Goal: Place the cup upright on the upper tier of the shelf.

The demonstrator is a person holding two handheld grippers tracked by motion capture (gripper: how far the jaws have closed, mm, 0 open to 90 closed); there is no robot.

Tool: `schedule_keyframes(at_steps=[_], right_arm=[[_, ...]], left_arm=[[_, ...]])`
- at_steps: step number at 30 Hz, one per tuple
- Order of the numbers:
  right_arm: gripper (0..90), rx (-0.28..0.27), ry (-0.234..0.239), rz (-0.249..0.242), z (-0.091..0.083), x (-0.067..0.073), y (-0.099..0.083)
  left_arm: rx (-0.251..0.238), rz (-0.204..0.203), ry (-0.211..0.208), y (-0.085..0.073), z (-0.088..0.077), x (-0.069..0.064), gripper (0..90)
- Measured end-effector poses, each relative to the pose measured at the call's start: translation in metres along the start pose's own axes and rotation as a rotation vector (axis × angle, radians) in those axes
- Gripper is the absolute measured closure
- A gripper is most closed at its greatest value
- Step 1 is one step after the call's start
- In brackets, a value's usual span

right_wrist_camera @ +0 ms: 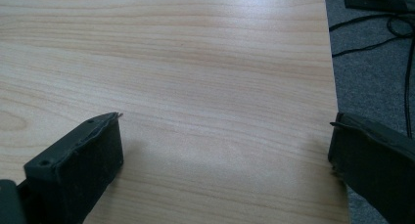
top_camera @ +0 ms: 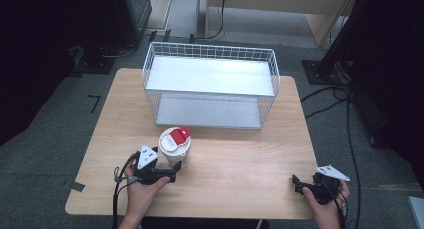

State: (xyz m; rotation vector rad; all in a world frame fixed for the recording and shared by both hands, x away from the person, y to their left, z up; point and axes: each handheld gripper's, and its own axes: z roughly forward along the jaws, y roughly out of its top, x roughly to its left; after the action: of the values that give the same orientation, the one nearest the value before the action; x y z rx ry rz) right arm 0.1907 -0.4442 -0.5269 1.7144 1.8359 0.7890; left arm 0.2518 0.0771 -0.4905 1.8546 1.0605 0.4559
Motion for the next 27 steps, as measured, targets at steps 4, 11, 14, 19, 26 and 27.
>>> schedule_keyframes(at_steps=[4, 11, 14, 19, 26, 27], right_arm=[[0.0, 0.0, 0.0, -0.001, 0.0, 0.0, 0.0], [0.0, 0.0, 0.0, 0.0, 0.0, 0.0, 0.0], [0.0, 0.0, 0.0, 0.0, 0.0, 0.0, 0.0], [0.0, 0.001, 0.0, 0.0, 0.0, 0.0, 0.0], [0.0, 0.001, -0.001, 0.001, 0.0, 0.0, 0.0], [0.0, 0.0, 0.0, 0.0, 0.0, 0.0, 0.0]], left_arm=[[-0.009, -0.002, -0.005, 0.0, 0.011, -0.002, 0.0], [-0.017, 0.007, -0.003, 0.003, 0.023, -0.006, 1.8], [-0.038, 0.017, -0.005, 0.005, 0.024, -0.008, 4.4], [-0.063, 0.047, -0.015, 0.007, 0.027, -0.01, 9.4], [-0.099, 0.057, -0.007, 0.012, 0.024, -0.012, 9.3], [-0.099, 0.057, -0.009, 0.012, 0.023, -0.012, 9.2]])
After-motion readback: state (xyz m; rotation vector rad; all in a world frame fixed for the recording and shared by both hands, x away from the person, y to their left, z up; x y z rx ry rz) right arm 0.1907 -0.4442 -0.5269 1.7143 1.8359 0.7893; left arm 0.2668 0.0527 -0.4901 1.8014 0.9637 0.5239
